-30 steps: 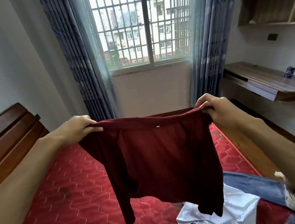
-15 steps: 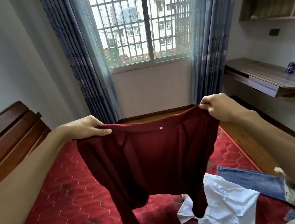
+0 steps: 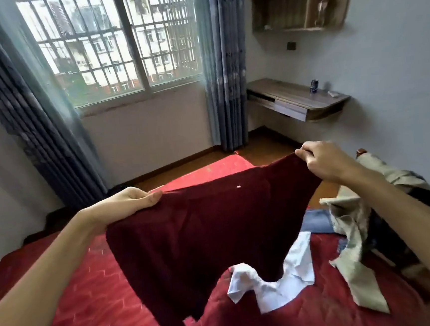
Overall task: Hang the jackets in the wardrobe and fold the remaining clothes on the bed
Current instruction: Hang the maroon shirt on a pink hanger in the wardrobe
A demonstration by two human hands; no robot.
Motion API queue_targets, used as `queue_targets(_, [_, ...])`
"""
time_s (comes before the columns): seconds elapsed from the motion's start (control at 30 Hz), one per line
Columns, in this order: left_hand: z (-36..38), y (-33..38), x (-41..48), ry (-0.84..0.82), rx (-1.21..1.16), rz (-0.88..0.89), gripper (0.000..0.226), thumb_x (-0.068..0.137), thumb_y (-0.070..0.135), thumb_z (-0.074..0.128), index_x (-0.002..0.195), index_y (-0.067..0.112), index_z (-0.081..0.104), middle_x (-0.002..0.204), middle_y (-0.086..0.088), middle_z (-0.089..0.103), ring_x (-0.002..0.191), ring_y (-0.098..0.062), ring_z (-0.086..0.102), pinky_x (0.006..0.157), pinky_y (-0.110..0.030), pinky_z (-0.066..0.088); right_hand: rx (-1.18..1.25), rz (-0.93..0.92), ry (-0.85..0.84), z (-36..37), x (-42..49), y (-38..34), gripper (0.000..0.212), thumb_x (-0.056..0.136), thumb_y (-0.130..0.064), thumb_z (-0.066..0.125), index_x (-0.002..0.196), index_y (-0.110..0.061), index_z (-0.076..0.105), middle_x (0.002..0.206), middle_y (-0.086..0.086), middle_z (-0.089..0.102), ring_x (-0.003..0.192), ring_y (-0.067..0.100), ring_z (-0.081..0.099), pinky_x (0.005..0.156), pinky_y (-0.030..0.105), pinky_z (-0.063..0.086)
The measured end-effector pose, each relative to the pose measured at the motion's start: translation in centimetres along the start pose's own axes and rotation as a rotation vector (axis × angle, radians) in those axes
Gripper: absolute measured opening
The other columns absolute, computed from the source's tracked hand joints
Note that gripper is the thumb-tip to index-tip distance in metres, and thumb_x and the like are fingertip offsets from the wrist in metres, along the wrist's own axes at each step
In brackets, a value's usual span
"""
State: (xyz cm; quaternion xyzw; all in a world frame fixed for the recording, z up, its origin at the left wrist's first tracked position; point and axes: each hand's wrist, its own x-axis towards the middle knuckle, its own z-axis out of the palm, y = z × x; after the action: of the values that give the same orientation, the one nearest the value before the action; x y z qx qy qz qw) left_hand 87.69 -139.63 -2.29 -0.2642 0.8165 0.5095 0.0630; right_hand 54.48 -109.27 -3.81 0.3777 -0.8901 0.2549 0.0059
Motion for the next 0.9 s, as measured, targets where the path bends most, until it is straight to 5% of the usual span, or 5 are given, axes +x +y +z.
queue_targets(0.13, [3.8, 0.6, 3.8, -0.016, 0.234, 0.211, 0.085, 0.055, 0.082, 0.073, 0.122, 0.03, 0.068, 0.12, 0.0, 0.071, 0.094, -0.016, 0.069, 0.087, -0.032, 0.054, -0.04, 0.128, 0.073, -3.6, -8.0, 5.0, 0.02, 0.1, -0.024, 0.055, 0.088, -0.013, 0.067, 0.089, 0.01, 0.065, 0.089, 0.03, 0.058, 0.076, 0.032, 0.038])
queue_targets(0.4, [16.0, 10.5, 7.6, 0.406, 0.625, 1.086, 0.026, 0.092, 0.045, 0.061, 0.104, 0.023, 0.066, 0.062, 0.005, 0.065, 0.048, -0.016, 0.059, 0.052, -0.036, 0.051, -0.247, 0.113, 0.667, -13.8, -25.2, 12.6, 0.039, 0.098, -0.036, 0.05, 0.09, -0.003, 0.068, 0.079, 0.01, 0.063, 0.071, 0.028, 0.059, 0.067, 0.04, 0.048])
queue_targets(0.57, [25.4, 17.8, 7.7, 0.357, 0.65, 1.147, 0.027, 0.085, 0.043, 0.069, 0.097, 0.018, 0.069, 0.058, 0.002, 0.062, 0.052, -0.027, 0.062, 0.053, -0.035, 0.05, -0.447, 0.168, 0.777, -19.9, -36.3, 16.1, 0.02, 0.097, -0.019, 0.062, 0.095, -0.002, 0.07, 0.083, 0.012, 0.065, 0.073, 0.027, 0.06, 0.067, 0.035, 0.048])
queue_targets(0.7, [36.4, 20.7, 7.9, -0.089, 1.041, 0.961, 0.041, 0.081, 0.066, 0.052, 0.093, 0.03, 0.069, 0.069, 0.011, 0.059, 0.073, -0.021, 0.062, 0.065, -0.034, 0.05, -0.45, 0.526, 0.216, -19.0, -46.5, 21.7, 0.02, 0.095, -0.028, 0.061, 0.097, -0.014, 0.075, 0.091, 0.003, 0.071, 0.087, 0.027, 0.067, 0.072, 0.034, 0.048])
queue_targets(0.9, [50.5, 31.4, 2.6, -0.026, 0.715, 1.229, 0.014, 0.091, 0.037, 0.067, 0.092, 0.025, 0.075, 0.075, 0.0, 0.069, 0.078, -0.029, 0.066, 0.07, -0.036, 0.05, -0.379, 0.64, 0.837, -26.0, -59.4, 24.7, 0.024, 0.096, -0.022, 0.062, 0.094, -0.001, 0.072, 0.082, 0.012, 0.069, 0.074, 0.026, 0.062, 0.072, 0.03, 0.045])
